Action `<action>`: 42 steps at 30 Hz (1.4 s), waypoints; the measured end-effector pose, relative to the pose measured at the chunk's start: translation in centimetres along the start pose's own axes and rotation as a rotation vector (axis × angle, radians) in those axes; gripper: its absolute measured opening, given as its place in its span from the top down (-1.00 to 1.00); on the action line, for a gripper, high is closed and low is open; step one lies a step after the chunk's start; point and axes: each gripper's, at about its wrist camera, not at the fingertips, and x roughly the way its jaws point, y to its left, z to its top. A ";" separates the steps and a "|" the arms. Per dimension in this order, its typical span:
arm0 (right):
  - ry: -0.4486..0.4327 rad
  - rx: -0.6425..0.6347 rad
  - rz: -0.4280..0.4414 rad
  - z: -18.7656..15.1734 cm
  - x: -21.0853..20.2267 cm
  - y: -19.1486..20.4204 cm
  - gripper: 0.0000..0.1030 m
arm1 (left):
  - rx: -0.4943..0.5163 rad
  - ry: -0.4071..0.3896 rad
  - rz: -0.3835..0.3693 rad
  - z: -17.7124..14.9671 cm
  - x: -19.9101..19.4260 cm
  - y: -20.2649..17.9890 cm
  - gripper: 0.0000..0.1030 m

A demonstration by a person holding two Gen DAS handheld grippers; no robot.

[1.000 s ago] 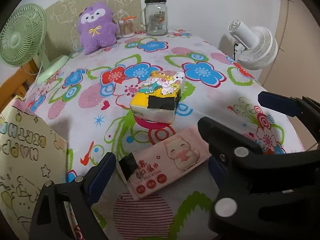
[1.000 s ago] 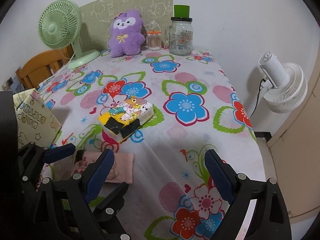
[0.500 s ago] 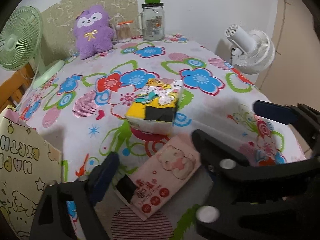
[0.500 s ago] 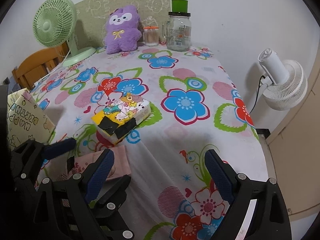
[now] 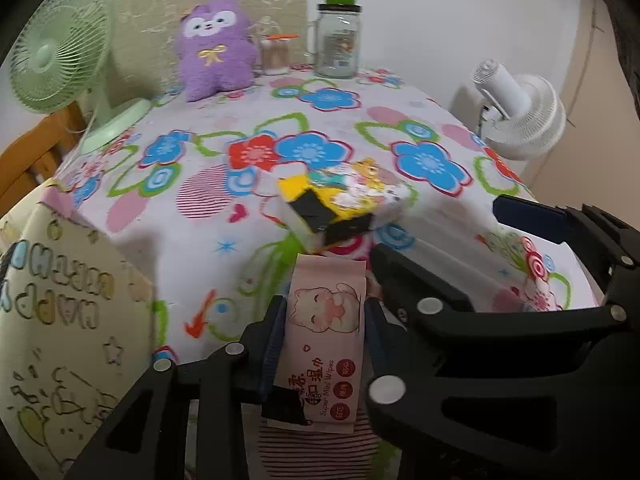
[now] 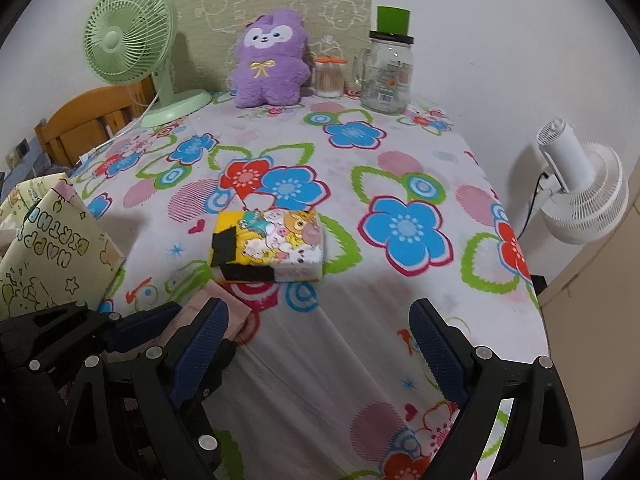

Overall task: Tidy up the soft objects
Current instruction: 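Approach and grasp the pink cat-print pack with the left tool, then grasp the yellow cartoon-print pack with the right tool while the left tool holds the pink pack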

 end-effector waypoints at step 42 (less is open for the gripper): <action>0.071 0.009 0.004 1.9 3.9 1.2 0.83 | -0.090 -0.036 0.088 1.0 0.8 2.6 0.23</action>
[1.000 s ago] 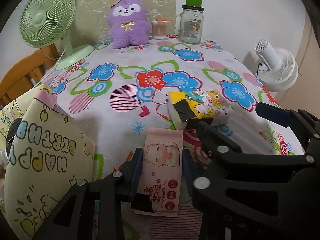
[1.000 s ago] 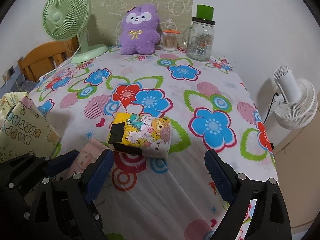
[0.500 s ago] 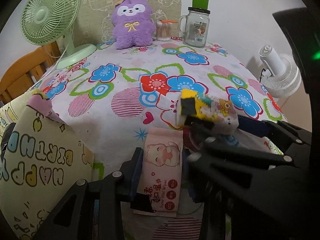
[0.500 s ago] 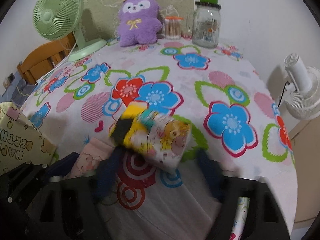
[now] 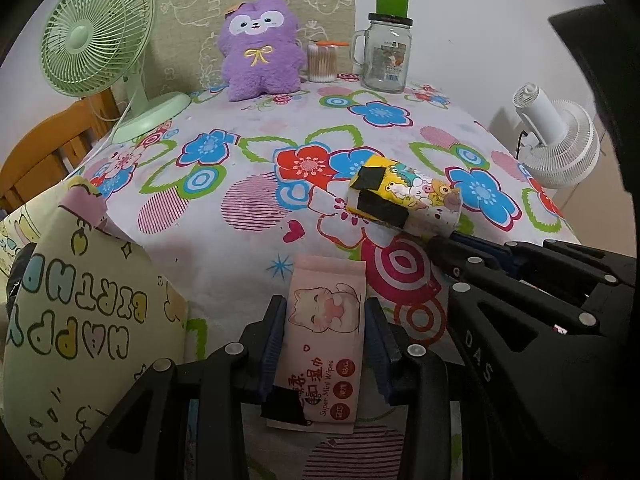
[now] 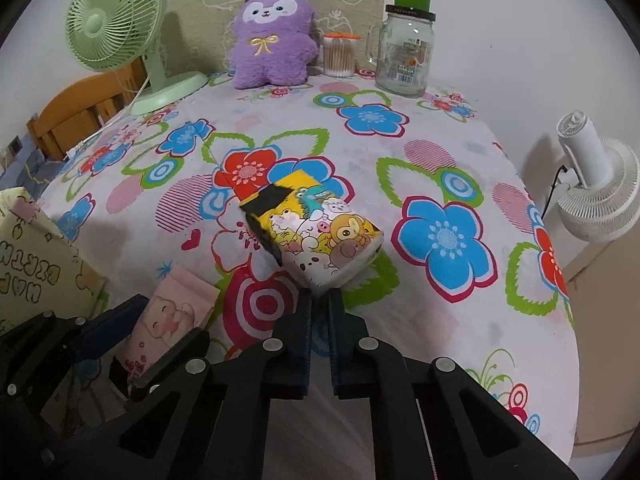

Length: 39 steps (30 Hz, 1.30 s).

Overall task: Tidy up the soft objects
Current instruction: 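Grasp the yellow cartoon-print pack with the right tool while the left tool holds the pink pack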

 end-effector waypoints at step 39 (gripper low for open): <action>-0.048 0.031 -0.035 -7.3 -8.1 -0.8 -0.30 | 0.056 0.002 -0.015 -5.4 -4.4 -1.7 0.23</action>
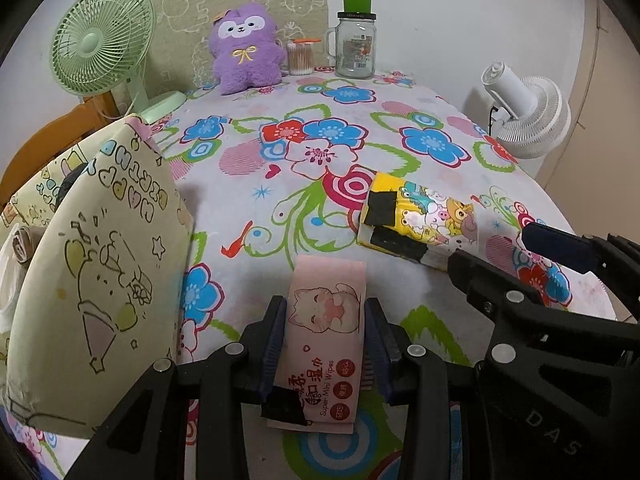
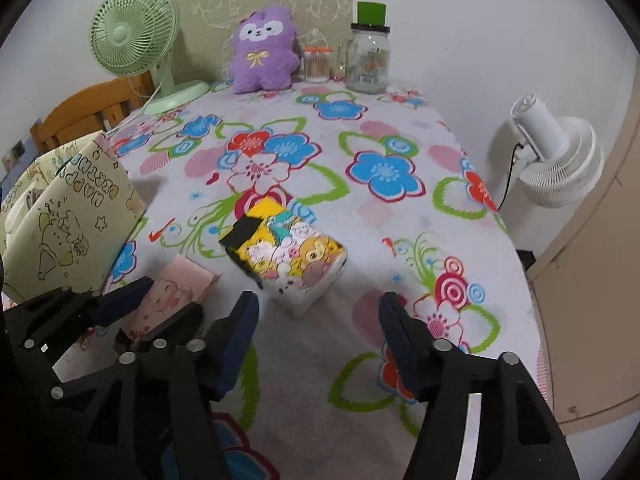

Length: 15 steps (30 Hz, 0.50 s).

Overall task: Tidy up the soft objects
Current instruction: 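Grasp the yellow cartoon-print pack with the right tool while the left tool holds the pink pack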

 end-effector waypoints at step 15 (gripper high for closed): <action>-0.014 -0.044 0.056 3.2 4.0 0.0 -0.61 | -0.004 0.006 -0.001 2.2 1.9 0.7 0.23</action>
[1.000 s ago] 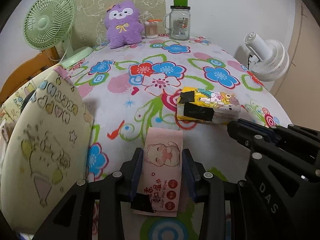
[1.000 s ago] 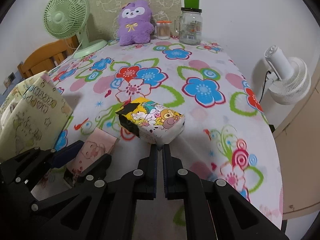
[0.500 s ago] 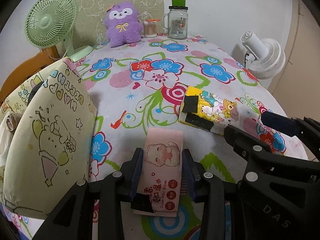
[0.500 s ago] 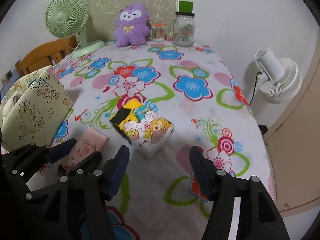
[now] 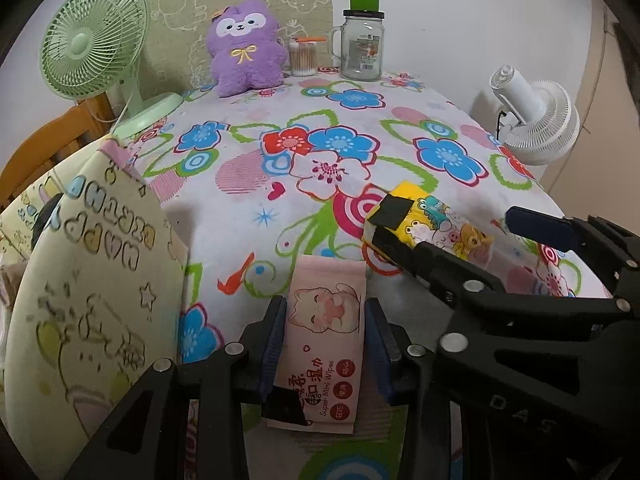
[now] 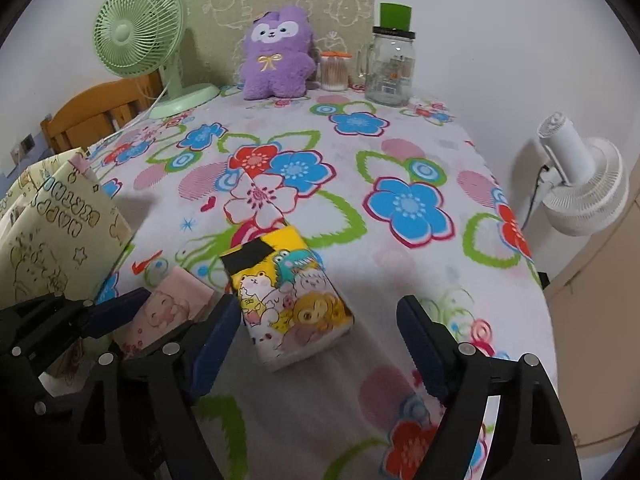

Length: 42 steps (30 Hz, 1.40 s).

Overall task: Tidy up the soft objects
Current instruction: 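Grasp the yellow cartoon-print pack with the right tool while the left tool holds the pink pack, then carry the pink pack with the left tool while the right tool carries the yellow pack to the box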

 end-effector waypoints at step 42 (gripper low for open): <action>-0.047 0.112 -0.051 -2.5 -6.5 1.0 0.03 | 0.054 -0.081 -0.033 -1.4 -5.5 -2.0 0.23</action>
